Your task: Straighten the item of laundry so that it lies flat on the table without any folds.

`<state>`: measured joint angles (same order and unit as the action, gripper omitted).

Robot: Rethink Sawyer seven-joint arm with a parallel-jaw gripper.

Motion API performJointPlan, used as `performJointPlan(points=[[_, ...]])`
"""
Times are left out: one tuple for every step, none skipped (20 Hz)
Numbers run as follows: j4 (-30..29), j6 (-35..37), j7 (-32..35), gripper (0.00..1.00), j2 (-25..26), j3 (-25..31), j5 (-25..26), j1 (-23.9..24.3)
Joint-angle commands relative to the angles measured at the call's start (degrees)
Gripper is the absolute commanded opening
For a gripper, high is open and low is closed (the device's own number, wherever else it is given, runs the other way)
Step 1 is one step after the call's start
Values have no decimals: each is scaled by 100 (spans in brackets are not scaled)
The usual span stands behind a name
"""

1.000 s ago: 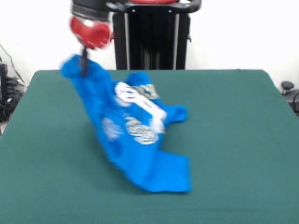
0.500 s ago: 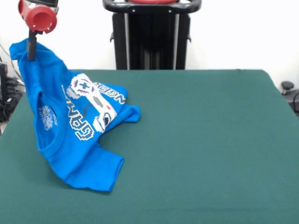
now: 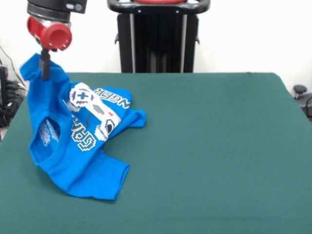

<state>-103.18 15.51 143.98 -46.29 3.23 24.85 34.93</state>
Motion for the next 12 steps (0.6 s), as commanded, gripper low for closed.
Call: performJointPlan(points=[[-235, -156, -540, 0, 453, 752, 415, -250], [-152, -163, -451, 100, 447, 588, 546, -394], [-119, -170, -403, 100, 449, 513, 561, -453], [-85, -176, -355, 100, 451, 437, 576, -513], [-81, -115, -339, 100, 443, 428, 551, -523], [-74, -28, -344, 100, 406, 450, 520, -517], [-94, 27, -281, 100, 358, 434, 473, -548], [-107, 72, -202, 100, 308, 368, 458, -628], [-132, 144, -164, 100, 253, 358, 421, -664], [-144, 216, -145, 100, 201, 338, 399, -704], [-159, 291, -130, 100, 149, 318, 370, -745], [-159, 354, -123, 100, 113, 290, 352, -786]])
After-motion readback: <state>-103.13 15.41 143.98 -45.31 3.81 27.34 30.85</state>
